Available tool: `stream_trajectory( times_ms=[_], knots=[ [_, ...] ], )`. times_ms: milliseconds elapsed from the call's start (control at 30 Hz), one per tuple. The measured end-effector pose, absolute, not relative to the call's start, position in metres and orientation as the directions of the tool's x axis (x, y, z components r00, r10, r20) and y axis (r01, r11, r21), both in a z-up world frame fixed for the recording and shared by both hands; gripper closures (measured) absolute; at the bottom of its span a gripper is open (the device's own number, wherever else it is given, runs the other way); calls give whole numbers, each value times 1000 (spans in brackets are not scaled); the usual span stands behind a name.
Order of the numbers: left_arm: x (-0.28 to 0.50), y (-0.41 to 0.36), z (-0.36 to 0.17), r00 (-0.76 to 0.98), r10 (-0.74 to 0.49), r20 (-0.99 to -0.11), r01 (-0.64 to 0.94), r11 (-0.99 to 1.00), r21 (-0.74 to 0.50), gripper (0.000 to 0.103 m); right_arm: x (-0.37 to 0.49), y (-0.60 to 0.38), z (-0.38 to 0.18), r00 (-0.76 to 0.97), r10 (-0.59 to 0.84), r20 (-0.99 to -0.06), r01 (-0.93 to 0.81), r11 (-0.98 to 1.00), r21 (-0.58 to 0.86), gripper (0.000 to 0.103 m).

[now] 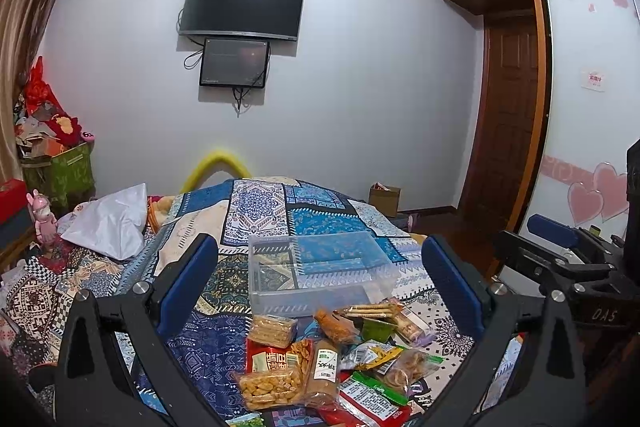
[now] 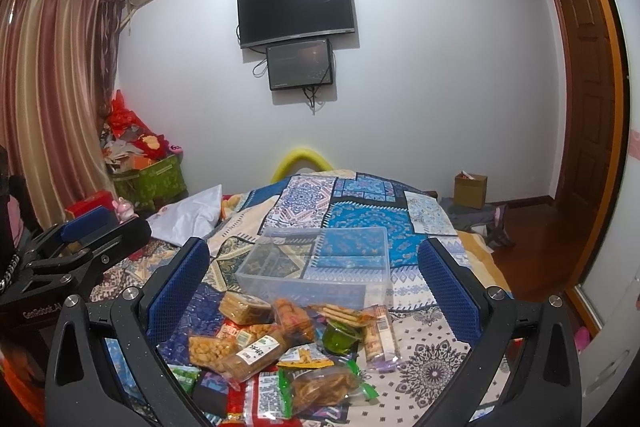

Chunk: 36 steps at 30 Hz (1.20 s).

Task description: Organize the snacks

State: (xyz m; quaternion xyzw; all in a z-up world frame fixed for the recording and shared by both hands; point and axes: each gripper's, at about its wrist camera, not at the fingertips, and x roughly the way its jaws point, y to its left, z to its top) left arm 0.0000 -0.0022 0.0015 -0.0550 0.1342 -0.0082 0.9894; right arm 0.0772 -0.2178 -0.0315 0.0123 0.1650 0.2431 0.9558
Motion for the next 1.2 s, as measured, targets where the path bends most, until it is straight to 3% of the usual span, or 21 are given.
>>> stream_trajectory(
  times_ms=[833, 1200],
  knots=[
    [-1, -5, 0, 964, -38, -263, 9, 994, -110, 0, 75, -219, -29, 830, 465, -307, -459, 883, 94, 0],
    [16, 1, -10, 951, -38, -306, 3, 993, -116, 0, 92, -219, -38, 821, 460, -338, -451, 886, 110, 0]
  ],
)
